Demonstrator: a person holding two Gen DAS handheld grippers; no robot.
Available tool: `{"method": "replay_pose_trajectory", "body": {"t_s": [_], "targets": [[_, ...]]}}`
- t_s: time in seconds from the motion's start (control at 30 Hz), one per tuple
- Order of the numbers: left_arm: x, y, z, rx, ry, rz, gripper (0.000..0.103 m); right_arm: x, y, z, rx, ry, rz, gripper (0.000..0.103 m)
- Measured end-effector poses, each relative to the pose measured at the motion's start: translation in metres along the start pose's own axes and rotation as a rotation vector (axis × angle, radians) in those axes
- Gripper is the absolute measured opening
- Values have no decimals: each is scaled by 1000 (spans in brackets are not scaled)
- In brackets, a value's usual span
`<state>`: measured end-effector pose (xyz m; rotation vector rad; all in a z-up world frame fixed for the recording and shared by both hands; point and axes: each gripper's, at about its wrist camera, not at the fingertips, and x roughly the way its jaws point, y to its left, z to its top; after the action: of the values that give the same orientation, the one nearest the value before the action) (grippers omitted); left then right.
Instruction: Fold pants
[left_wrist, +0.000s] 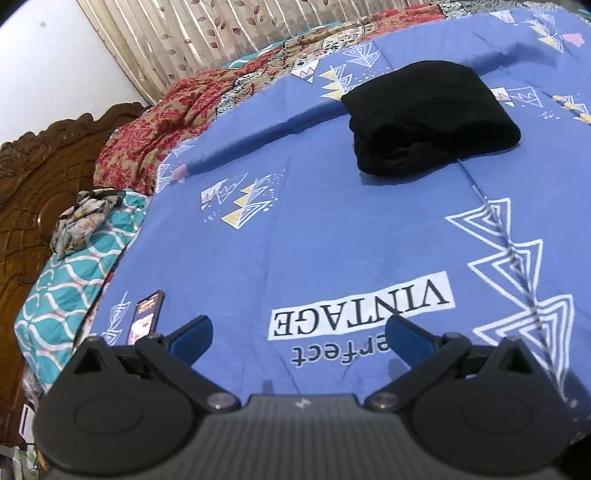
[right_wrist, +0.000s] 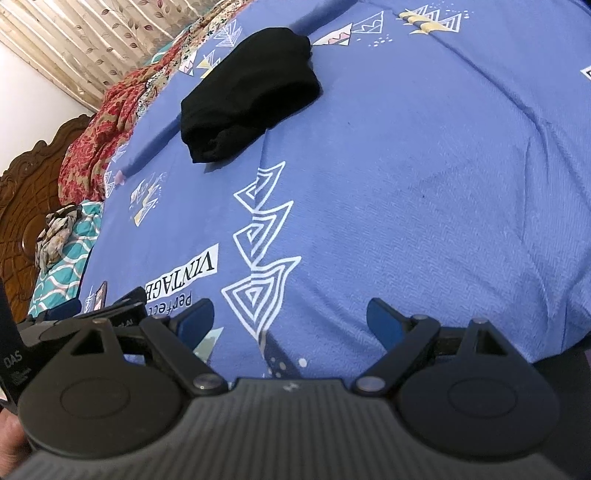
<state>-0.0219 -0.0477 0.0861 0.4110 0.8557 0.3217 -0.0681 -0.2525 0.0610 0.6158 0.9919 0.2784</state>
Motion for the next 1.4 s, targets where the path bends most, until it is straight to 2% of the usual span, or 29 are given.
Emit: {"method": "replay_pose_trajectory", "body": {"t_s": [0.33, 0.67, 0.8, 1.0, 1.2, 1.4], "targets": [[4, 3, 0, -10, 29, 0, 103, -1, 2, 3, -28, 5, -2, 92], [3, 16, -5, -41, 24, 17, 103, 0, 8, 2, -47, 1, -7, 92], [0, 21, -7, -84, 45, -63, 103, -1, 12, 2, -74, -16, -16, 92], [-10, 29, -9, -191, 81, -238, 103, -4, 21, 1, -125, -62, -77, 92], [-18, 31, -11, -238, 89, -303, 103, -8, 31, -3, -167, -107, -116, 96], [-27, 36, -12, -286, 49, -336, 103, -6, 43, -8, -213, -122, -171, 97]]}}
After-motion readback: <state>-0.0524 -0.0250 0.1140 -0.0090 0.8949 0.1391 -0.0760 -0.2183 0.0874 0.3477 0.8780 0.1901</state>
